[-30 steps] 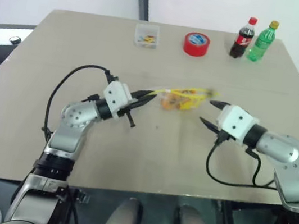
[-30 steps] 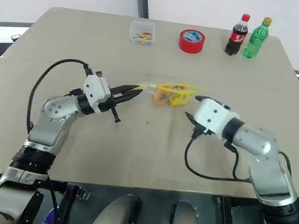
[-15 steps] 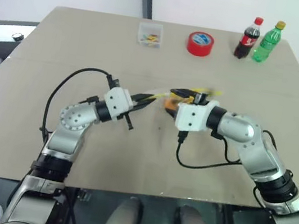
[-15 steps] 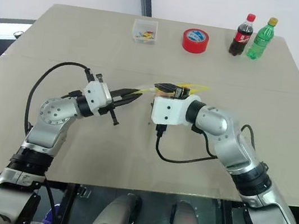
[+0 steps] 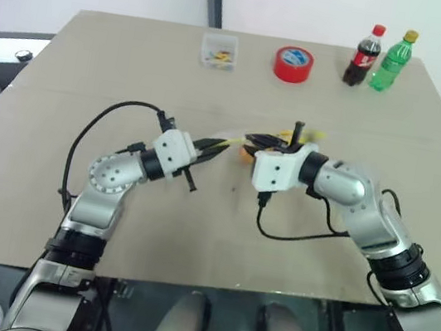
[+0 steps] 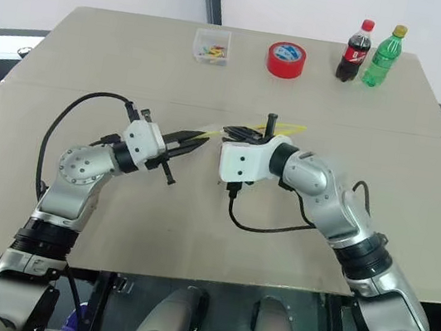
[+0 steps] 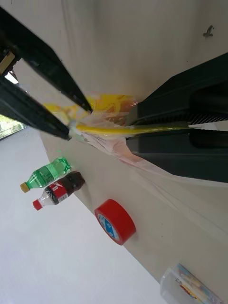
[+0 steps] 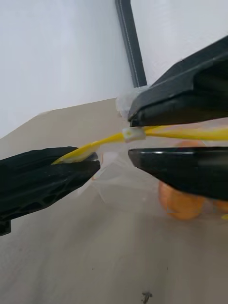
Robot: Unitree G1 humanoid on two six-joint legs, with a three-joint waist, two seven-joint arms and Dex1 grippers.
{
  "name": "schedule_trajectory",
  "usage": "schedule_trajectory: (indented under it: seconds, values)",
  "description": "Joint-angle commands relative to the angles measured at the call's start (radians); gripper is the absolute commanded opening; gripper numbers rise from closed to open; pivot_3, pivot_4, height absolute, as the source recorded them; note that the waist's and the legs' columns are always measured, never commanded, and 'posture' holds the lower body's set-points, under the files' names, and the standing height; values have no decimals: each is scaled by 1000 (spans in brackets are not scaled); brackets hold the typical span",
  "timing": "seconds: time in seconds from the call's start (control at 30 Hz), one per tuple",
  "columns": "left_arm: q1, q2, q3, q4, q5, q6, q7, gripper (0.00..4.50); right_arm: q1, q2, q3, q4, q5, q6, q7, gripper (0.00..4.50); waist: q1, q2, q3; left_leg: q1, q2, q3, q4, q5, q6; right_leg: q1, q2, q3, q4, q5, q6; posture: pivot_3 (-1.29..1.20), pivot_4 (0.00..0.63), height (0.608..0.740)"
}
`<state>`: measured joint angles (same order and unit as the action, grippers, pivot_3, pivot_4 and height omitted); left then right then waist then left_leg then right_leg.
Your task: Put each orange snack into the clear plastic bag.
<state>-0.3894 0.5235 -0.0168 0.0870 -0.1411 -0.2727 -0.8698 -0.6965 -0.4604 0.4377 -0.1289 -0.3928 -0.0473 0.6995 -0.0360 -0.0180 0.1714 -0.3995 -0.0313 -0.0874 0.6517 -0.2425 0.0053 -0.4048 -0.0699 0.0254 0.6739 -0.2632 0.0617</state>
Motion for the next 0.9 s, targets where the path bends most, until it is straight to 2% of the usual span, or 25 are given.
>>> schedule_trajectory:
  seconds: [0.03,0.67,0.7,0.73,0.77,0.9]
  values:
    - [-4,9,0,-43,-2,-23,7,0,-34,9,-15,1,-19,-47,-24,1020,0,0,0,0,0,0,0,0,0,0,0,0,0,0,0,0,150,740]
    - [-1,6,-1,-62,-4,-10,11,0,-54,28,-23,44,-49,-105,-20,1020,-1,0,0,0,0,0,0,0,0,0,0,0,0,0,0,0,150,740]
    - [-1,5,-1,-61,-4,-9,12,0,-55,28,-24,44,-49,-104,-20,595,-1,0,0,0,0,0,0,0,0,0,0,0,0,0,0,0,150,740]
    - [-1,5,-1,-61,-4,-9,12,0,-56,28,-26,44,-48,-103,-20,487,-1,0,0,0,0,0,0,0,0,0,0,0,0,0,0,0,150,740]
    - [-1,5,-1,-60,-5,-8,13,0,-56,28,-27,44,-48,-103,-20,138,-1,0,0,0,0,0,0,0,0,0,0,0,0,0,0,0,150,740]
    - [0,4,0,-59,-4,-10,13,0,-56,30,-31,42,-45,-99,-19,27,-1,0,0,0,0,0,0,0,0,0,0,0,0,0,0,0,150,740]
